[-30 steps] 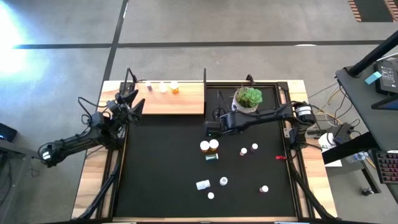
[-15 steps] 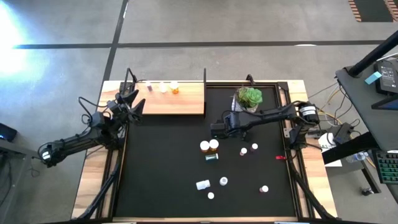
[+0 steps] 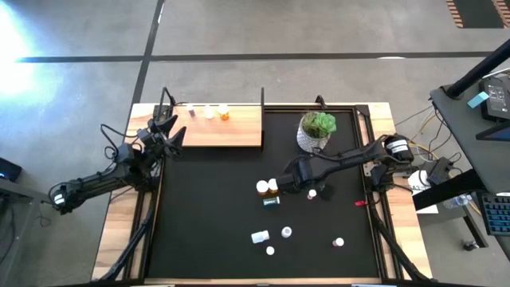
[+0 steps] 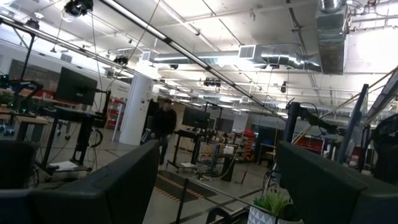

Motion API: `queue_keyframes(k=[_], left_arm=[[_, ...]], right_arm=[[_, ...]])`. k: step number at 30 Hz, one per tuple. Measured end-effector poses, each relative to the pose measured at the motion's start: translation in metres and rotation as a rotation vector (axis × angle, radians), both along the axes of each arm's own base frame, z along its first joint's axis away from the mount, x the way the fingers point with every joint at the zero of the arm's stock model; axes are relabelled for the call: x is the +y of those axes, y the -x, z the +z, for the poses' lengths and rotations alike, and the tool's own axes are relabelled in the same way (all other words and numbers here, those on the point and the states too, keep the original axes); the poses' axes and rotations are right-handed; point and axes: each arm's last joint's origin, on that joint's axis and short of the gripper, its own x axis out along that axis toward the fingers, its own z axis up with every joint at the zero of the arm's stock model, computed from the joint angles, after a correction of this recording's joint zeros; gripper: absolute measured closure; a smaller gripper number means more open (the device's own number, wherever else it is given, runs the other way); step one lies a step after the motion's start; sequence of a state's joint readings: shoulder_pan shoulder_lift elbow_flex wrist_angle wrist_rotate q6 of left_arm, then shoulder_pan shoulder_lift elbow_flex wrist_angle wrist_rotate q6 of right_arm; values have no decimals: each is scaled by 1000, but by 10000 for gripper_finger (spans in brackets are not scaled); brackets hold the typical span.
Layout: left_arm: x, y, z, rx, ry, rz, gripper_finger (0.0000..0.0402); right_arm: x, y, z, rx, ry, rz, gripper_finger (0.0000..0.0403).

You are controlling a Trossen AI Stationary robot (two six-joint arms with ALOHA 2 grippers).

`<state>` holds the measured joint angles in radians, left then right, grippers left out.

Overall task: Pick and place medicine bottles onto shelf by color
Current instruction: Put the top pink pill bottle on the shelf

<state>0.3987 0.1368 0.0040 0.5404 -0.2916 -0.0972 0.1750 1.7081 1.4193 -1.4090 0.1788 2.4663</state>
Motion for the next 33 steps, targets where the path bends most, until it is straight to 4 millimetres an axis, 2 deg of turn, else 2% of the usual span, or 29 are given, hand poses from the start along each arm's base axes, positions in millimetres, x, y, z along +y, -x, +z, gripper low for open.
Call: queue_keyframes(k=[6,12,20,33], left_arm=[[0,0,0,-1,0,0,96],[0,0,0,-1,0,0,96],[0,0,0,-1,0,0,96],[0,0,0,-1,0,0,96]], right_arm=[[18,3,-3,-3,-7,-45,18],[26,7,-10,7,-22,-72,18],[26,10,-35,-18,-35,-78,18],[24,14,-52,-30,-38,-81,19]])
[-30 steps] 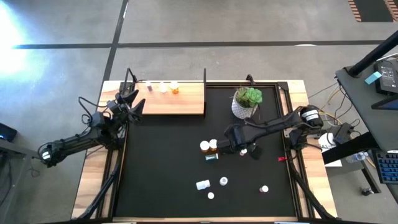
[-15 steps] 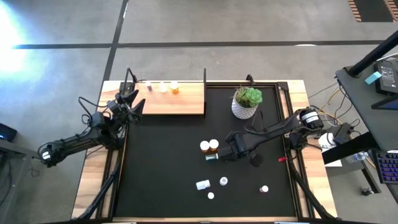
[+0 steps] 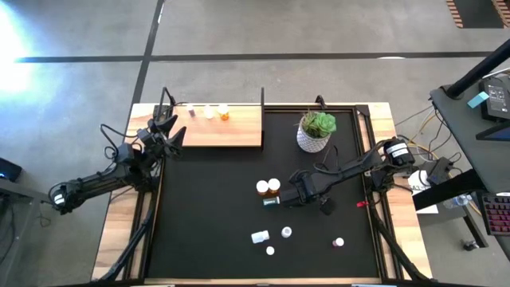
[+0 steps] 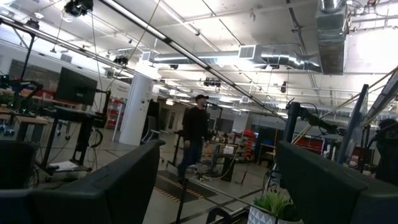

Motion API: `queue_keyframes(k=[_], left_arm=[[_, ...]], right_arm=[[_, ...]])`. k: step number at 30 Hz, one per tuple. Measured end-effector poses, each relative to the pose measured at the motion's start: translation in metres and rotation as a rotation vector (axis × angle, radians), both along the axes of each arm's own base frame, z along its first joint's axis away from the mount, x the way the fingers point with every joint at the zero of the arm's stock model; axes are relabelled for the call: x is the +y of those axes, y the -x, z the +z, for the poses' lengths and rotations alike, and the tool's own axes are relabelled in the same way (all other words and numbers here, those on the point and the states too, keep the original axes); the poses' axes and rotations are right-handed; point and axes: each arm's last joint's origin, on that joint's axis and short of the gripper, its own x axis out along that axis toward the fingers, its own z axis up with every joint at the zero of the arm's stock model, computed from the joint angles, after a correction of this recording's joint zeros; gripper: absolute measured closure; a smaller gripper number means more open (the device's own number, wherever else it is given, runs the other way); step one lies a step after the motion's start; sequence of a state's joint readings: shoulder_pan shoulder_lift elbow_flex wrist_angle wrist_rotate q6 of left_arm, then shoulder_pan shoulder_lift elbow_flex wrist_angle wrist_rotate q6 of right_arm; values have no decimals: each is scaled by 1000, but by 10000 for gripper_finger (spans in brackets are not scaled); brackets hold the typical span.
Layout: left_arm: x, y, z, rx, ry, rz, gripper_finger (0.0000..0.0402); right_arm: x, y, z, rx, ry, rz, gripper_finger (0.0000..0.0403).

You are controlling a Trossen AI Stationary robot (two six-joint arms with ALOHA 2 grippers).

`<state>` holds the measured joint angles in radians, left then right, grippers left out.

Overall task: Pick and place medicine bottles onto shelf by color
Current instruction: Put the top pink pill bottle on the shelf

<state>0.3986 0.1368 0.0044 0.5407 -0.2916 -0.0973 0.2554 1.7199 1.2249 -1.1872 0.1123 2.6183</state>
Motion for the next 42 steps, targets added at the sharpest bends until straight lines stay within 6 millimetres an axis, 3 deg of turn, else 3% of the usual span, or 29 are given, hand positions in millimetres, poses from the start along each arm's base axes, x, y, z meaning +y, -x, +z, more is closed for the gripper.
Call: queue_keyframes(k=[5,21,36,42], left_arm=[[0,0,0,0,0,0,96],[0,0,0,0,0,0,96],[0,0,0,0,0,0,96],[0,0,0,0,0,0,96]], right_arm=[[0,-1,0,-16,10,3,32],[0,-2,-1,-24,12,7,177],[0,-3,-1,-39,7,15,279],[0,-7,-1,-82,23,18,298]])
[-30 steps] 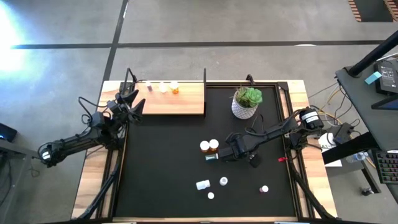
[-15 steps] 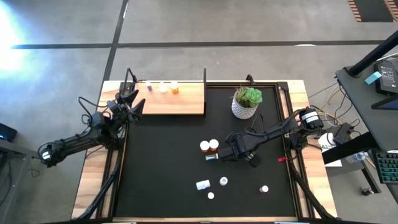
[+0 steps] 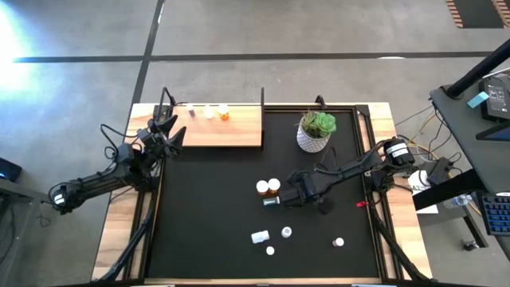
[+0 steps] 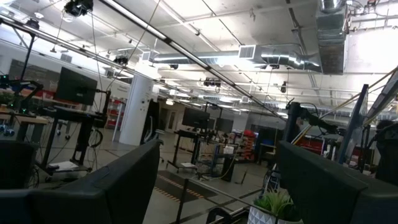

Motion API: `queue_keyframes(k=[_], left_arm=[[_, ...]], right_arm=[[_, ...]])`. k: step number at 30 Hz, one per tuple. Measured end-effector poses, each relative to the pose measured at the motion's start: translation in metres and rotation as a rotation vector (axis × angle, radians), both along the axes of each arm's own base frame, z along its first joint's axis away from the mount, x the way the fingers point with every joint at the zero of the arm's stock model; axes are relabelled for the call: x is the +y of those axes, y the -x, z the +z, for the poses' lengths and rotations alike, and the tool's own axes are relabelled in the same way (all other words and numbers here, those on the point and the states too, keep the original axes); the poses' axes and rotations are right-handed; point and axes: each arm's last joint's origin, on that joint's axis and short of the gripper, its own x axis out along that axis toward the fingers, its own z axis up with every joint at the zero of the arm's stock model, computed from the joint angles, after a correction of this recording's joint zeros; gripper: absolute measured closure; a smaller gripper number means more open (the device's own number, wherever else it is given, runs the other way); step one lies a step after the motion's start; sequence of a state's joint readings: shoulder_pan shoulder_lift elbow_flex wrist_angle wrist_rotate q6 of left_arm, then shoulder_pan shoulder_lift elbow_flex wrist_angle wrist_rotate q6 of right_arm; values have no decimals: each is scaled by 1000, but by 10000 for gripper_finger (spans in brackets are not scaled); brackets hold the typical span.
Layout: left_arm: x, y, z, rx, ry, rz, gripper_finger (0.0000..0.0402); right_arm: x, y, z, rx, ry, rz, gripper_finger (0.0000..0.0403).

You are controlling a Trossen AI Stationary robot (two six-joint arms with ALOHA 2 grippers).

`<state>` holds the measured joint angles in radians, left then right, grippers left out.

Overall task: Pick and place medicine bottles onto shelf by color
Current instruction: Put the top pink pill bottle on the shelf

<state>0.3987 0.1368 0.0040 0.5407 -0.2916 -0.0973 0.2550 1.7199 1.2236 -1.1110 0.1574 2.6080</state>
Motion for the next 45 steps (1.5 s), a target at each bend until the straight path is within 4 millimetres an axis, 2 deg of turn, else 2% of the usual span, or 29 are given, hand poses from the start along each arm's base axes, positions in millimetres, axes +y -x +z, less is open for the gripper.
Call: queue_keyframes(k=[6,17,23,28,33,38,45], left_arm=[[0,0,0,0,0,0,96],[0,0,0,0,0,0,96],[0,0,0,0,0,0,96],[0,0,0,0,0,0,96],[0,0,0,0,0,0,96],[0,0,0,0,0,0,96],[0,0,0,0,0,0,96]], right_arm=[[-4,-13,15,-62,5,-5,287],[-22,-30,62,-71,-3,117,293],[-24,-38,84,-115,12,217,293],[-23,-47,93,-116,33,330,293],[-24,-66,102,-96,57,476,293],[-31,-93,113,-65,181,693,293],[-54,-135,127,-4,311,1027,293]])
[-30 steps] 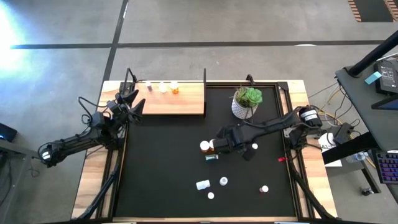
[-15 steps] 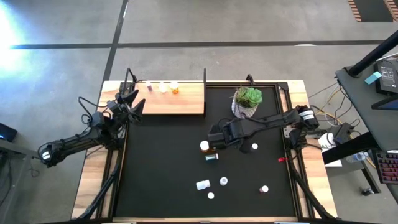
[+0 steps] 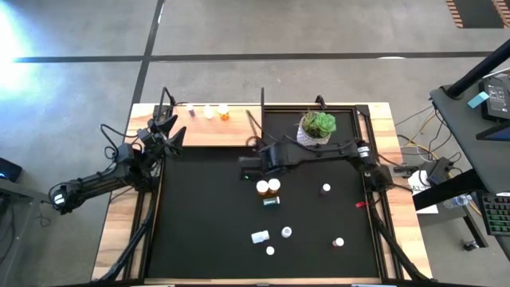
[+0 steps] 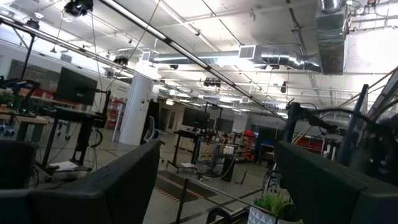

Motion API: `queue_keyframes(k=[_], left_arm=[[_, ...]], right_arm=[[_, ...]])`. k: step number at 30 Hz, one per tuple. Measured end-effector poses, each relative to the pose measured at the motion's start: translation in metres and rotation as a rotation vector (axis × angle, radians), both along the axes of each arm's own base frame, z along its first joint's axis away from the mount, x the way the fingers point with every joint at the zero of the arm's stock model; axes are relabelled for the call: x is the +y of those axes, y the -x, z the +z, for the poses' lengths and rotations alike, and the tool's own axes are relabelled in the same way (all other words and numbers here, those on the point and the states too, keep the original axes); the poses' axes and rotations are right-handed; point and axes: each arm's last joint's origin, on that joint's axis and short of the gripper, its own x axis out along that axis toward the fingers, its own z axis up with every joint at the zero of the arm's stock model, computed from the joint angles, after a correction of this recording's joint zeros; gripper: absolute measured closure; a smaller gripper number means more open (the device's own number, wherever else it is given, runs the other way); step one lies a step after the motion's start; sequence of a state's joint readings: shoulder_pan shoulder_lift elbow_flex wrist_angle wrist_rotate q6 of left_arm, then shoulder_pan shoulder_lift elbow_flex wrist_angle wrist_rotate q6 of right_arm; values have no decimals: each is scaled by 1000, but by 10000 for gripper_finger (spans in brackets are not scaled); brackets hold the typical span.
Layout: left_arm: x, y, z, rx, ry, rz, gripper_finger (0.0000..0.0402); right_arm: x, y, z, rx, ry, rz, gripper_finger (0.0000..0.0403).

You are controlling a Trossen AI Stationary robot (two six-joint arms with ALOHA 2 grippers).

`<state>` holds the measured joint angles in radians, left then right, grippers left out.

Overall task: Pick and place medicine bottles onto shelf by color
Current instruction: Put the top pink pill bottle on the shelf

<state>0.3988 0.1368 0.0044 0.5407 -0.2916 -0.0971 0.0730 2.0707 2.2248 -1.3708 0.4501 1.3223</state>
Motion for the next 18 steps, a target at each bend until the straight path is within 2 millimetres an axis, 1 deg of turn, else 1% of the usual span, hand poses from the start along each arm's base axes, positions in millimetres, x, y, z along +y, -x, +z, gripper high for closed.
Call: queue_keyframes(k=[3,5,9,14,18], left_arm=[[0,0,0,0,0,0,96],[0,0,0,1,1,0,96],[0,0,0,0,0,0,96],[0,0,0,2,1,-1,96],[0,0,0,3,2,-1,96]], right_arm=[[-15,-14,7,13,77,108,293],[-27,-22,6,5,163,155,293],[-58,-31,10,-23,281,264,293],[-97,-34,17,-19,320,436,293],[-131,-30,19,1,328,508,293]])
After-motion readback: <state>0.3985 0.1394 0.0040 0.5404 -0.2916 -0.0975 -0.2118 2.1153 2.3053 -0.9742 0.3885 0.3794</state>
